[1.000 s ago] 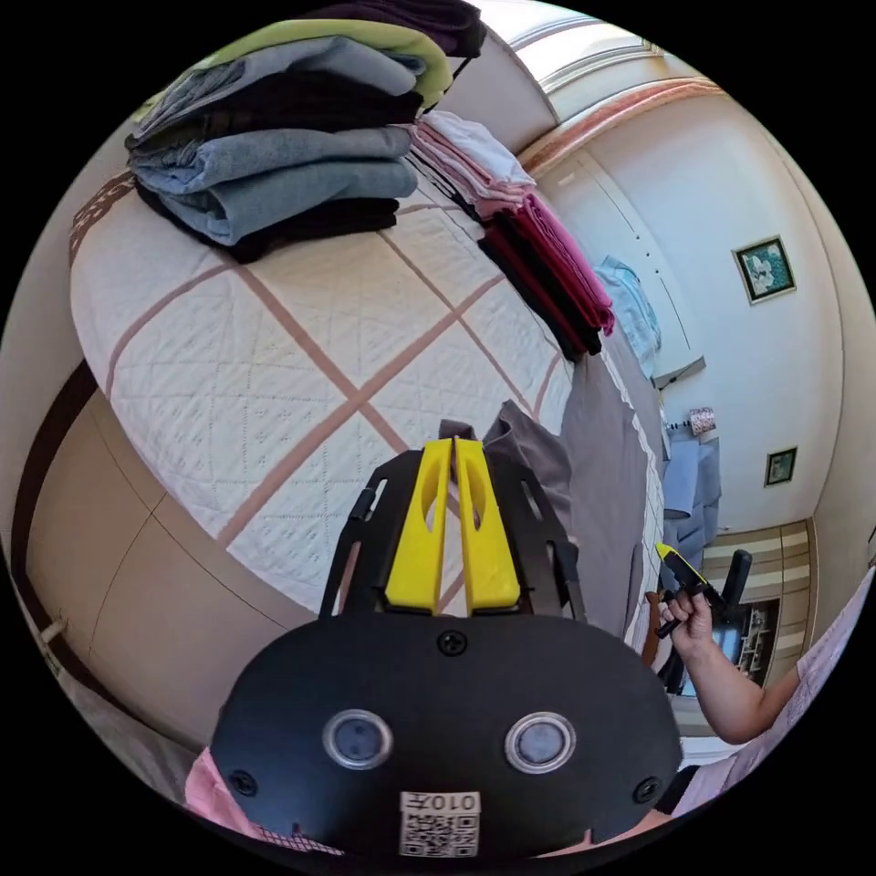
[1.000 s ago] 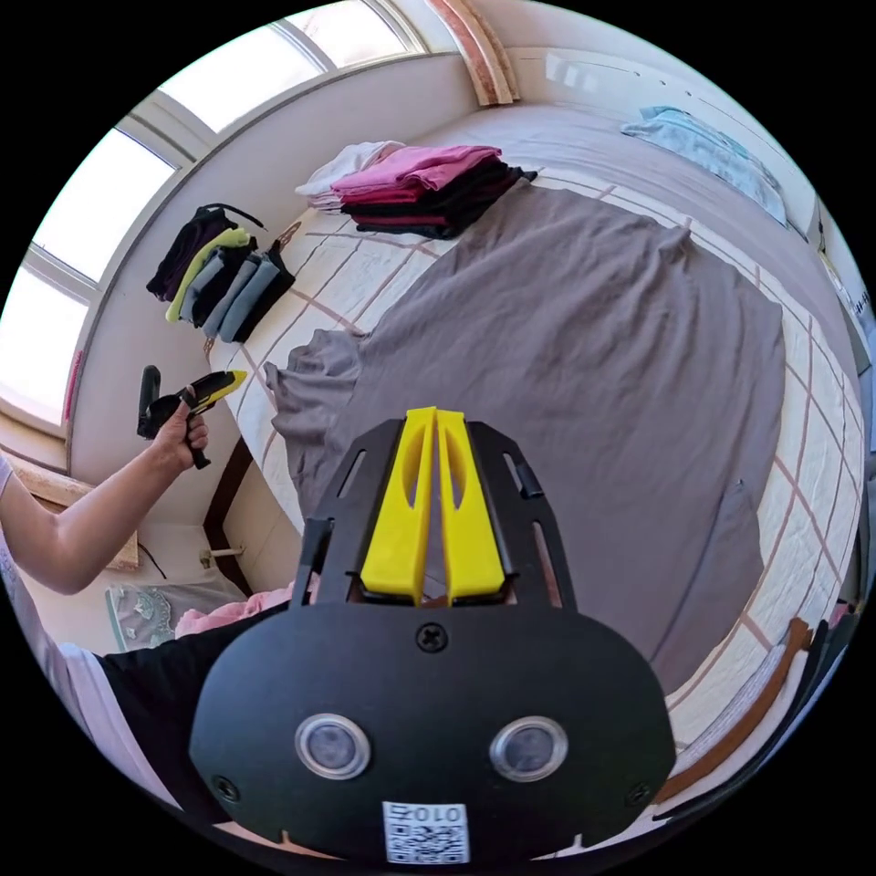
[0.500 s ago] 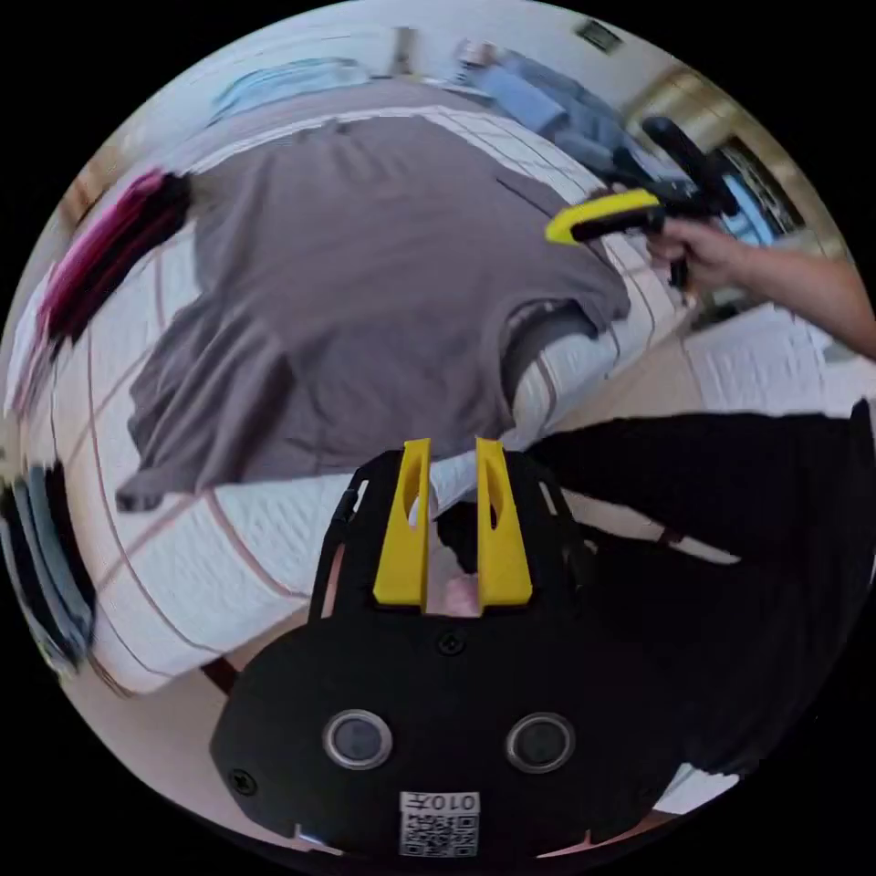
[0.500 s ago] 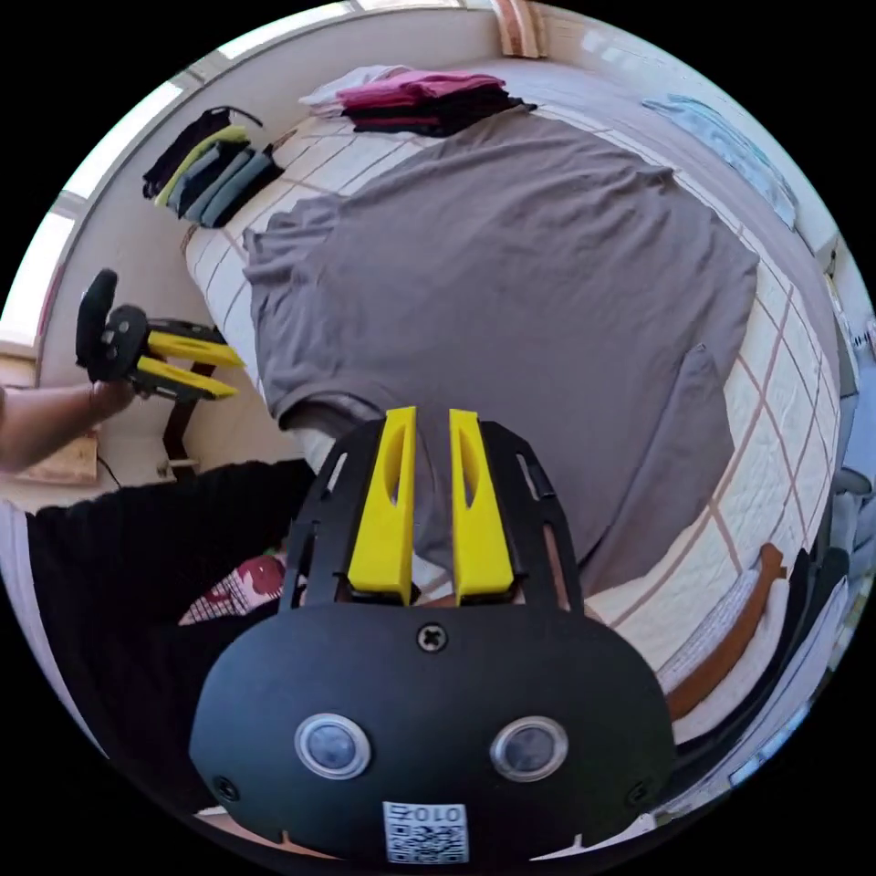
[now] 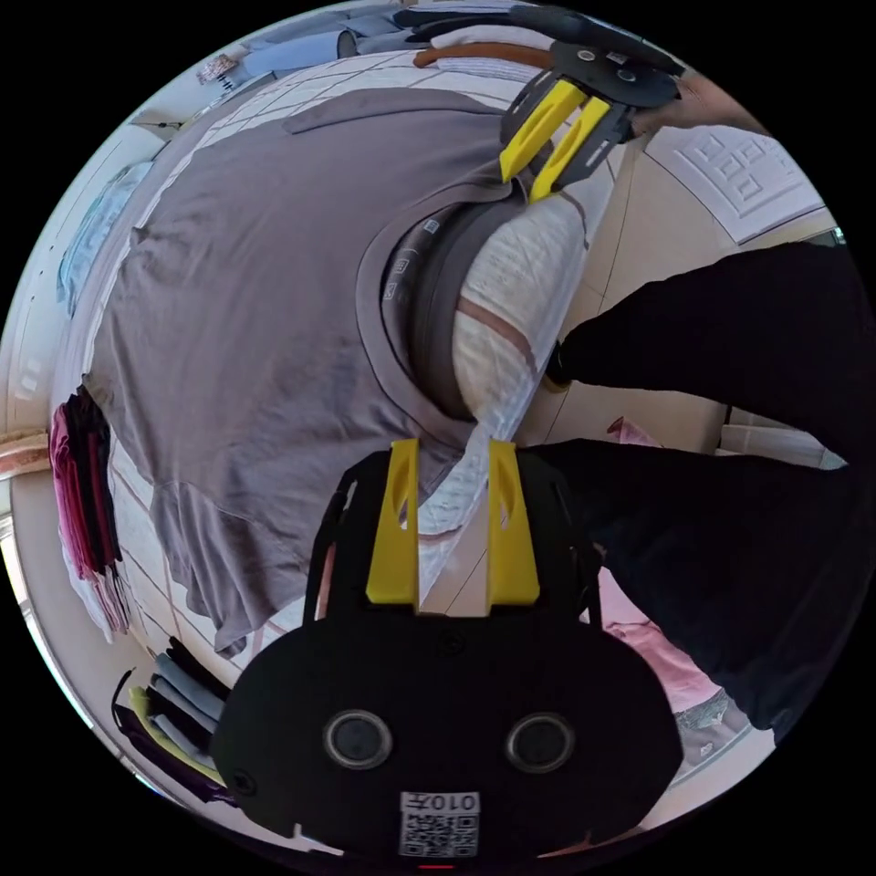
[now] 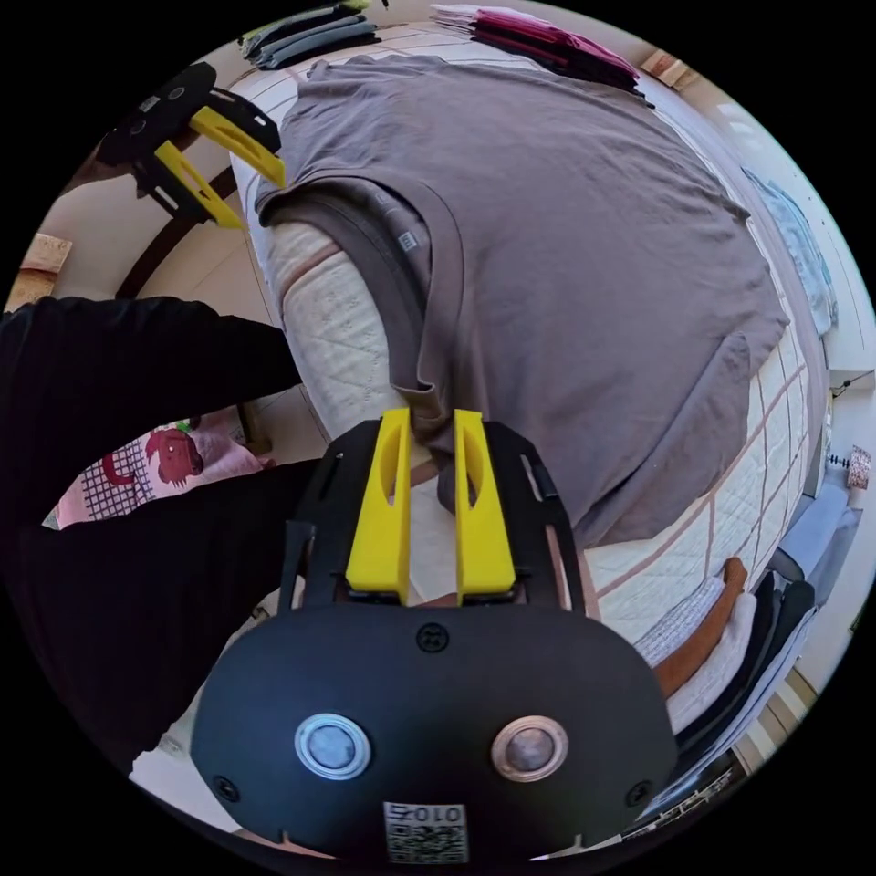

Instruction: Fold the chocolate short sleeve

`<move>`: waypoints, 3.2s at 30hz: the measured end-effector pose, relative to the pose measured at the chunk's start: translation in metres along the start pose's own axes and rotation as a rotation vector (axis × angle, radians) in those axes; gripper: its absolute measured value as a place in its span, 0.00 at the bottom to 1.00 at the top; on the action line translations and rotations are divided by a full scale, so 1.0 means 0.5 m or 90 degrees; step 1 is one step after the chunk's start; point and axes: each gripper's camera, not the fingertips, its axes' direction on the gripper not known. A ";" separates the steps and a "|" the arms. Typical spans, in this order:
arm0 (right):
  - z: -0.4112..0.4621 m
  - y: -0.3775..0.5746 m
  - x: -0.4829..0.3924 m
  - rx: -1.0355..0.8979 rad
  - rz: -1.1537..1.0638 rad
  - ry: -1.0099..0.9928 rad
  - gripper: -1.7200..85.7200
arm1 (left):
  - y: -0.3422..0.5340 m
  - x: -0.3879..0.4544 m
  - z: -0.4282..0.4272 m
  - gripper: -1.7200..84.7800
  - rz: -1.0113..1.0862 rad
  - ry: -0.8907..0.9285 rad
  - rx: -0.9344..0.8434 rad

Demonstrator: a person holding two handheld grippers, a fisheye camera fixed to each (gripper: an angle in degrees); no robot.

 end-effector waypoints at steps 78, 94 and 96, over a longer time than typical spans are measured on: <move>-0.041 0.281 0.411 0.265 0.404 -0.183 0.05 | -0.113 -0.622 0.962 0.05 -0.446 0.476 0.218; -0.010 0.418 0.539 -0.106 0.566 0.066 0.05 | -0.340 -0.405 0.843 0.02 -0.281 0.511 0.345; 0.009 0.410 0.533 -0.102 0.589 0.094 0.06 | -0.293 -0.365 0.846 0.02 -0.282 0.460 0.322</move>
